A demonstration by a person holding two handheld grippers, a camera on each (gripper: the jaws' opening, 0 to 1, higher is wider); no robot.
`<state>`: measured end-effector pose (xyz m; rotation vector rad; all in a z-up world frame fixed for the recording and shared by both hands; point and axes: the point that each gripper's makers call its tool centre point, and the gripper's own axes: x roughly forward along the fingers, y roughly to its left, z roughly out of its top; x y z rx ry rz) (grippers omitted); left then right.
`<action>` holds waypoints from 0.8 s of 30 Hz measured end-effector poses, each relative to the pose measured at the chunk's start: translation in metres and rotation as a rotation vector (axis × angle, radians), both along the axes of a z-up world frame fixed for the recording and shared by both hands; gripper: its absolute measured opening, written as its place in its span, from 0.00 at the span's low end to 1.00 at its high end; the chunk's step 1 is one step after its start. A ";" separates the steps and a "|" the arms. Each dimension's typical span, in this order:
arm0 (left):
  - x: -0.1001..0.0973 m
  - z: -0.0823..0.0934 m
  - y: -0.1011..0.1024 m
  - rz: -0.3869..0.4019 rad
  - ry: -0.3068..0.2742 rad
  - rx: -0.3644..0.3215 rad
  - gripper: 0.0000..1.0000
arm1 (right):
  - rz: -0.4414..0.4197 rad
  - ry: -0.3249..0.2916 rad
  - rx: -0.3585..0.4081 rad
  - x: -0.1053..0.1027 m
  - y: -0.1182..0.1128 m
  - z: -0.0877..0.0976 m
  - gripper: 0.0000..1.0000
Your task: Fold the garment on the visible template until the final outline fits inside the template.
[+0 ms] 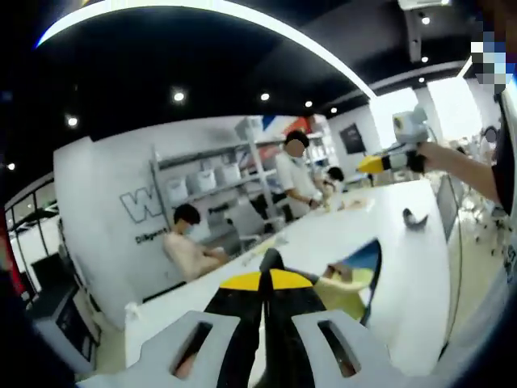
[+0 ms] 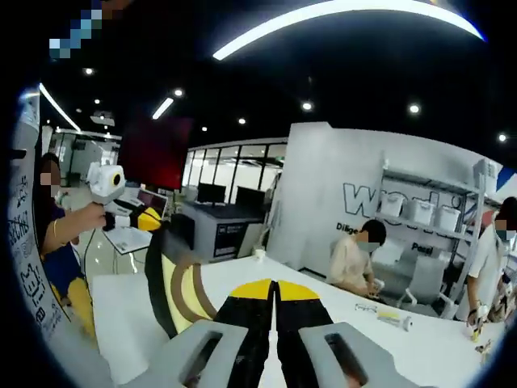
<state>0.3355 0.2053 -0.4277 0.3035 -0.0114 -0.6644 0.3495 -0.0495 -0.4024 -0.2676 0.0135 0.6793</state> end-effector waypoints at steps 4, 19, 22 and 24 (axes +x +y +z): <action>-0.002 -0.046 -0.010 -0.032 0.126 0.053 0.00 | 0.031 0.128 -0.079 -0.001 0.015 -0.057 0.00; -0.012 -0.093 -0.003 -0.027 0.248 0.046 0.00 | 0.206 0.458 -0.055 -0.040 0.090 -0.222 0.00; -0.009 -0.086 0.000 -0.019 0.239 0.043 0.00 | 0.227 0.487 -0.042 -0.042 0.101 -0.232 0.00; -0.009 -0.083 -0.001 -0.021 0.232 0.042 0.00 | 0.237 0.498 -0.043 -0.043 0.105 -0.237 0.00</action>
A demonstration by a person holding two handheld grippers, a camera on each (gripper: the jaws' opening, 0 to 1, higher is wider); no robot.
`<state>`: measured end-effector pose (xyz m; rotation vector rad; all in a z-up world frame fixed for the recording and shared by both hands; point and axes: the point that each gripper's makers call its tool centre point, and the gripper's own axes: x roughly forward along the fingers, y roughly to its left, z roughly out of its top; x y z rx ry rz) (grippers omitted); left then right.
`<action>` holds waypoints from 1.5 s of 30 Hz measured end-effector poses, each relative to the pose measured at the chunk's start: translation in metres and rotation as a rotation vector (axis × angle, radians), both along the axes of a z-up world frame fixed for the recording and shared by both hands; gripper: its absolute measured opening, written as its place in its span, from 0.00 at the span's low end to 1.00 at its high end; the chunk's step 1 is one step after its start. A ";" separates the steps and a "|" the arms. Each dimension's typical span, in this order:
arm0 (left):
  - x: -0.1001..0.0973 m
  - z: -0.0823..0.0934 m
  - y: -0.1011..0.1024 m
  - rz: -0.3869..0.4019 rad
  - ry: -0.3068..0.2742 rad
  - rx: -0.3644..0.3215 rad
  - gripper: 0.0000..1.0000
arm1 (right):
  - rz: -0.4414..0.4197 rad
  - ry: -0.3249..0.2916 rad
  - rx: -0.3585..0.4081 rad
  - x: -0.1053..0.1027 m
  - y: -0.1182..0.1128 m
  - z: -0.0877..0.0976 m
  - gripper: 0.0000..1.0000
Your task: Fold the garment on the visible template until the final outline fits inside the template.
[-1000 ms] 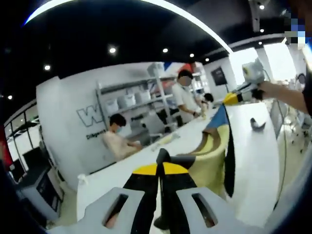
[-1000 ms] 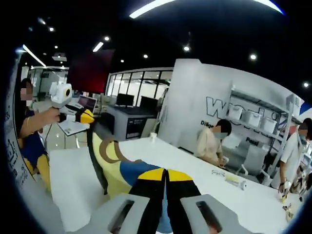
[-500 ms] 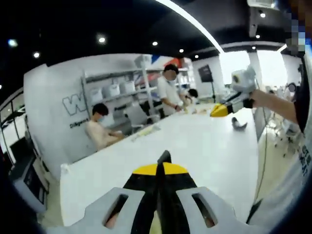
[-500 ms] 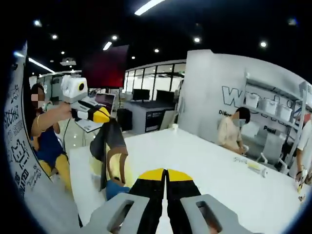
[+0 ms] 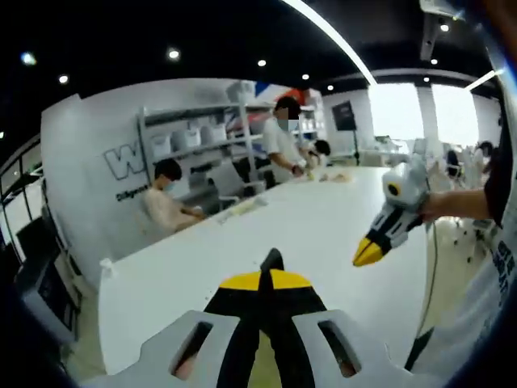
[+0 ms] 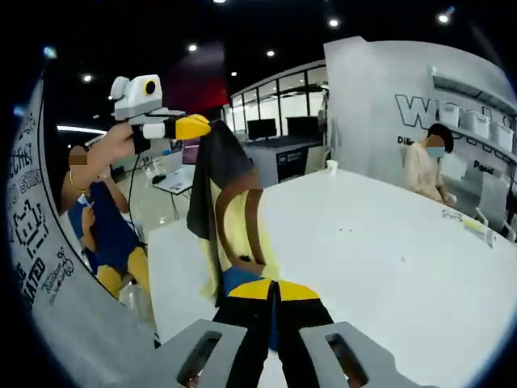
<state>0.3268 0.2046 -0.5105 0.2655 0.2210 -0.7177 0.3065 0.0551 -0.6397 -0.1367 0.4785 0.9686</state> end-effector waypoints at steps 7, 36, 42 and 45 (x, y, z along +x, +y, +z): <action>0.003 0.026 -0.010 -0.035 -0.050 -0.015 0.00 | 0.025 0.067 0.014 -0.011 0.024 -0.024 0.00; -0.001 0.062 -0.012 -0.079 -0.152 -0.074 0.00 | -0.081 0.212 0.020 -0.027 0.029 -0.105 0.00; 0.013 0.033 0.010 -0.008 -0.093 -0.113 0.00 | -0.271 0.077 0.052 -0.001 -0.031 -0.034 0.00; 0.016 0.027 0.018 0.008 -0.079 -0.136 0.00 | -0.321 -0.008 0.054 0.013 -0.056 0.000 0.00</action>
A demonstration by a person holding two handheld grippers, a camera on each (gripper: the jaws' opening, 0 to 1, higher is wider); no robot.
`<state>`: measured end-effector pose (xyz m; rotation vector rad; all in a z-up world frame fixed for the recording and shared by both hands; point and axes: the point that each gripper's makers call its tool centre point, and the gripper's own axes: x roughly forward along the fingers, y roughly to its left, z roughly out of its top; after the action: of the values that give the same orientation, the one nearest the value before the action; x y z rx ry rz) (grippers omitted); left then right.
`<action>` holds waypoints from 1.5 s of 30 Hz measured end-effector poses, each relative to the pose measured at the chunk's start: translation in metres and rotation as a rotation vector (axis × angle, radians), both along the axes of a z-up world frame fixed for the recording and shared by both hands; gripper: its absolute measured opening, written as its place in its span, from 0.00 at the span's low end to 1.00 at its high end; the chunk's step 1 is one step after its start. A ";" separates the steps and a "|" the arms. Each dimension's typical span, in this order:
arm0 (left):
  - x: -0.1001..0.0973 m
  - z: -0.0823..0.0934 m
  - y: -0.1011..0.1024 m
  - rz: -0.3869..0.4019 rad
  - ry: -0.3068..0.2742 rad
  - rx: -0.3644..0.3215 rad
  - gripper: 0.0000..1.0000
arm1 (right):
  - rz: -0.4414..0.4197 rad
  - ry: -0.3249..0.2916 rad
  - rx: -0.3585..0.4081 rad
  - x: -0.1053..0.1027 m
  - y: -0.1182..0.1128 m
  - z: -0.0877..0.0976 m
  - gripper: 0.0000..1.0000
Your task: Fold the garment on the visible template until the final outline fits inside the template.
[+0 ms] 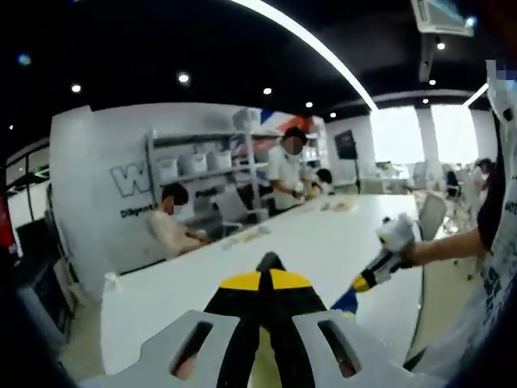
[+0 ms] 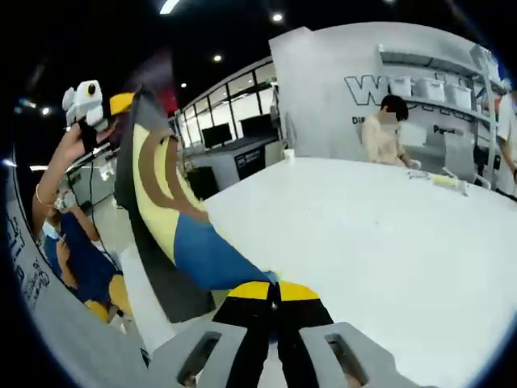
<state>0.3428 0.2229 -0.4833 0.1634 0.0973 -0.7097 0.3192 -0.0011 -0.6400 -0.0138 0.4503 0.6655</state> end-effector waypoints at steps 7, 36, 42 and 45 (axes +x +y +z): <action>-0.043 0.020 0.030 0.001 -0.011 -0.071 0.00 | -0.075 -0.166 -0.026 0.007 -0.037 0.081 0.00; -0.068 -0.008 0.011 -0.122 0.072 -0.141 0.00 | -0.137 -0.187 -0.063 -0.021 -0.074 0.112 0.00; -0.032 -0.058 0.017 -0.065 0.183 -0.176 0.00 | -0.108 -0.119 -0.165 0.008 -0.070 0.065 0.00; -0.014 -0.080 0.022 -0.028 0.219 -0.172 0.00 | -0.097 -0.091 -0.168 0.018 -0.065 0.051 0.00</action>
<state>0.3290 0.2445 -0.5629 -0.0781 0.2431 -0.7588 0.3371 -0.0663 -0.5894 -0.1793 0.4149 0.5279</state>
